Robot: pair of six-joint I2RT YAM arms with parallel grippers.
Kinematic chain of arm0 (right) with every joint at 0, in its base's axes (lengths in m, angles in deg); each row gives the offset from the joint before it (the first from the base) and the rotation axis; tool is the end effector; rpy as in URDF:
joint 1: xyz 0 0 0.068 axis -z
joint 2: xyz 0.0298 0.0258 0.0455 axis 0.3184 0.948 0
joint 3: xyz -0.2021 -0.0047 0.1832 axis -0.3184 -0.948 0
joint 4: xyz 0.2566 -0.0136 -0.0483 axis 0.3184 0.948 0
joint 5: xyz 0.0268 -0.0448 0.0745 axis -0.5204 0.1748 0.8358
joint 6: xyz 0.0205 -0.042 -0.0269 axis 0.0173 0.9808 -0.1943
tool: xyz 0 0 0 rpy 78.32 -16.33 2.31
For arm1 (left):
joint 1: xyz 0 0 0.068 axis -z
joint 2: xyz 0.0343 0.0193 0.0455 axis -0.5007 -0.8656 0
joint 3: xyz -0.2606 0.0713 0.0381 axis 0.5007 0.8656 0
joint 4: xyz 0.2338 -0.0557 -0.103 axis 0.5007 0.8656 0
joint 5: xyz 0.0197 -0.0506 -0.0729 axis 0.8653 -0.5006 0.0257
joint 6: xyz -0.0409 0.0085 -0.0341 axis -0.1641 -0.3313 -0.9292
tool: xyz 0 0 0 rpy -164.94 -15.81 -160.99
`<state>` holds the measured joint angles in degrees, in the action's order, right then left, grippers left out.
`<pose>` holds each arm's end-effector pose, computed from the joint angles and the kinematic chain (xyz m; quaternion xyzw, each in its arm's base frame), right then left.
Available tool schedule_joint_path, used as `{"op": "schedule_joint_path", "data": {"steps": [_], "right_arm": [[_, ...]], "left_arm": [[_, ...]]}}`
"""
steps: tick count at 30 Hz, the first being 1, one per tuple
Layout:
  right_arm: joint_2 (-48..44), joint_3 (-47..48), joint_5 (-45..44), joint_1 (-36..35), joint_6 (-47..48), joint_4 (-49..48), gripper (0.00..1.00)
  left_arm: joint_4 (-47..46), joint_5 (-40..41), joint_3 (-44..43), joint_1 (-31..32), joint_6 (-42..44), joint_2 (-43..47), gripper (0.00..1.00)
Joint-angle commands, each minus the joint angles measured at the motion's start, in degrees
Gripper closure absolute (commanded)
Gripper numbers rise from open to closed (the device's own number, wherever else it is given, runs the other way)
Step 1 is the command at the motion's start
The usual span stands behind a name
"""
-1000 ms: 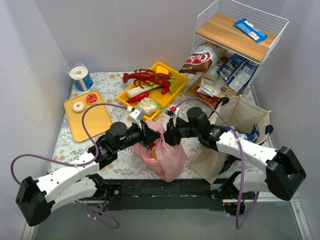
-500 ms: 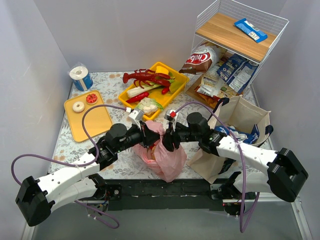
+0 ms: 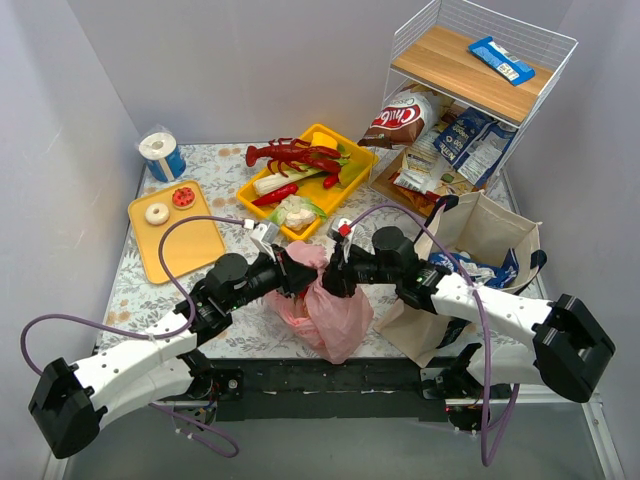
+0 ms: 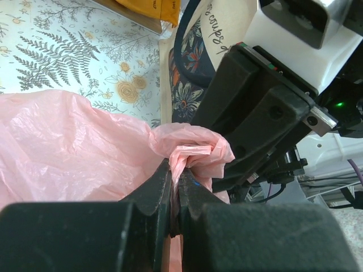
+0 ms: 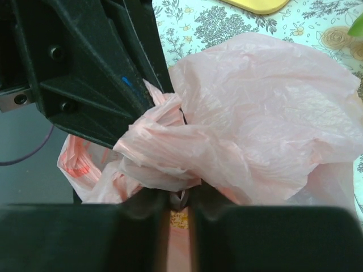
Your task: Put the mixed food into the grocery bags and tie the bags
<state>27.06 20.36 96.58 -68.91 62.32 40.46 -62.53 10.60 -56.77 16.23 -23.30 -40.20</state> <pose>0.1641 0.2237 0.2609 -0.3842 0.6774 0.4720 0.4133 0.1351 -0.1511 0.2603 -0.1263 0.7513 -0.5964 0.2529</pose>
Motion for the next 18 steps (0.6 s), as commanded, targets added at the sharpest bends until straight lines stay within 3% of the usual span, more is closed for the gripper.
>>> {"op": "schedule_joint_path", "data": {"steps": [1,2,6,7,8,10,11,15,18], "right_arm": [[1.07,2.15,-0.07,-0.01,0.91,-2.24,0.90],[0.98,2.85,0.20,-0.01,0.82,-0.32,0.97],[-0.16,5.57,-3.74,-0.10,1.26,9.61,0.99],[-0.42,6.02,-4.54,0.07,1.52,11.28,0.99],[-0.69,6.19,-4.89,0.16,1.61,12.69,0.99],[-1.92,6.02,-4.37,0.25,1.61,13.94,0.99],[-2.36,5.85,-3.94,0.25,1.27,13.94,0.99],[-2.80,5.67,-2.79,0.51,1.17,13.94,0.99],[-2.45,5.93,-2.18,0.69,0.82,13.67,0.99]], "left_arm": [[-0.54,0.06,0.31,-0.14,-1.46,1.99,1.00],[0.16,0.24,-0.04,-0.14,-1.46,2.08,1.00],[4.64,2.60,-2.85,-0.49,-1.11,2.08,0.98],[5.69,3.31,-3.55,-0.49,-1.02,2.08,0.86],[7.88,4.62,-4.43,-0.49,-0.50,2.17,0.65],[9.74,5.59,-6.54,-0.58,0.64,2.78,0.53],[11.49,6.64,-7.25,-0.58,1.69,2.96,0.41],[18.00,10.24,-11.11,-0.84,5.12,4.37,0.28],[21.78,12.54,-12.61,-1.28,7.23,5.42,0.28]]}}
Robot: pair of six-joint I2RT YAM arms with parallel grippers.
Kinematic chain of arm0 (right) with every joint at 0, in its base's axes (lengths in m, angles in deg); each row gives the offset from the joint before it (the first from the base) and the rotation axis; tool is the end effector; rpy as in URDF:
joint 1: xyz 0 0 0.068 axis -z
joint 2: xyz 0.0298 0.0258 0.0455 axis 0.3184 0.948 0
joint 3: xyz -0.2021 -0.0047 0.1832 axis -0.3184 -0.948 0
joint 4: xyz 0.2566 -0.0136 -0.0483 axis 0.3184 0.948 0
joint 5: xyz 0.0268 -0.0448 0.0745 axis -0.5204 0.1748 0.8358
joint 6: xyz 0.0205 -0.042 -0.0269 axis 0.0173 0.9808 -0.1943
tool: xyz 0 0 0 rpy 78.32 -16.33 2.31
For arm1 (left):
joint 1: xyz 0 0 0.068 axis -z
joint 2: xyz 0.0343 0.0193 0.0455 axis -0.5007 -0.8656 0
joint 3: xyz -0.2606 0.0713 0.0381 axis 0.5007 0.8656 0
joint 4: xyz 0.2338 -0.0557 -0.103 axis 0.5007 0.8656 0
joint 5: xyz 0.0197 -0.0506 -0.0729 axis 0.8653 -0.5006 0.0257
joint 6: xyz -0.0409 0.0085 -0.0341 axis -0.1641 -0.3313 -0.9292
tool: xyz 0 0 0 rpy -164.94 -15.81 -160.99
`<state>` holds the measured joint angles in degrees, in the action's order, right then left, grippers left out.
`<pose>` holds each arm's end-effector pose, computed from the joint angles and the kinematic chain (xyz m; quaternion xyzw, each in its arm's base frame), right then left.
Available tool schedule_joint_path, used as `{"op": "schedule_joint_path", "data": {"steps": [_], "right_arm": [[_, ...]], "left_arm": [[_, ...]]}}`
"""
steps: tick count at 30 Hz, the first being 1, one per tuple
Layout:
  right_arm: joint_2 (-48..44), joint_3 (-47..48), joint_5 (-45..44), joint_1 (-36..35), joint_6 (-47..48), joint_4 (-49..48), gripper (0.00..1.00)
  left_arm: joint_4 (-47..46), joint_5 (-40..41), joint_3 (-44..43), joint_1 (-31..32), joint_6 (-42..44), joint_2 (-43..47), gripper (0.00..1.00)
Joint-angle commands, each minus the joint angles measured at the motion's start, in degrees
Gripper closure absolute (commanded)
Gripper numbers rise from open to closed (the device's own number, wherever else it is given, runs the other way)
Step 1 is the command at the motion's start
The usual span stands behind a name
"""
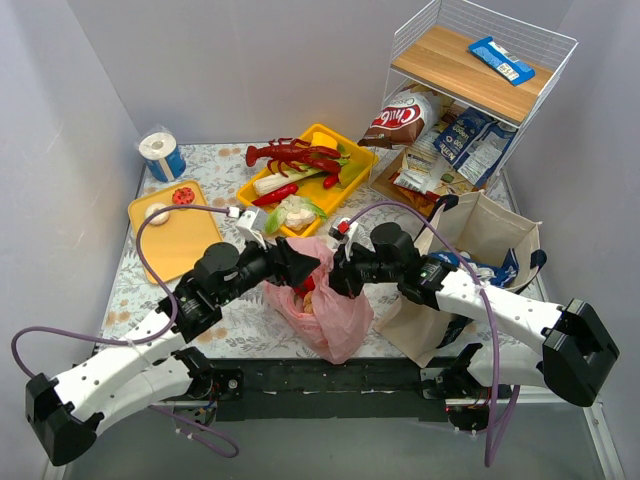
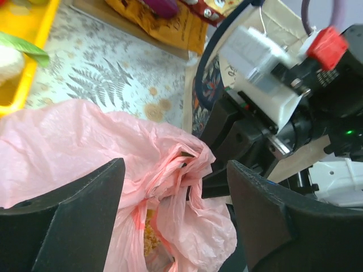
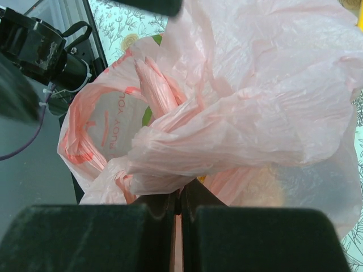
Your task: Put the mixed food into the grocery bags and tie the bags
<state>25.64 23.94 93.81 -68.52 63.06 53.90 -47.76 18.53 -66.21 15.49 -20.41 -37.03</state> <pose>0.1639 0.2181 0.2649 -0.3756 0.7290 0.4316 0.3757 0.1338 -0.1390 0.3016 -0.1595 0.7582 -0.5509 0.3103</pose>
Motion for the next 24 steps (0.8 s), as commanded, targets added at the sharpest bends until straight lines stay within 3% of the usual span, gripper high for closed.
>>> {"op": "schedule_joint_path", "data": {"steps": [1,7,20,24], "right_arm": [[-1.03,2.26,0.86,0.38,-0.01,-0.12,0.99],[-1.03,2.35,1.22,0.47,-0.10,-0.30,0.99],[-0.94,2.17,2.19,0.56,-0.45,-0.91,0.99],[-0.76,2.35,2.27,0.56,-0.10,-0.56,0.99]], "left_arm": [[7.62,4.52,-3.35,-0.63,4.70,2.60,0.28],[10.70,-1.62,-3.61,-0.98,6.20,1.73,0.45],[5.52,-4.53,-3.26,-1.07,8.40,-4.95,0.62],[3.94,-4.36,-3.35,-1.15,8.57,-5.83,0.75]]}}
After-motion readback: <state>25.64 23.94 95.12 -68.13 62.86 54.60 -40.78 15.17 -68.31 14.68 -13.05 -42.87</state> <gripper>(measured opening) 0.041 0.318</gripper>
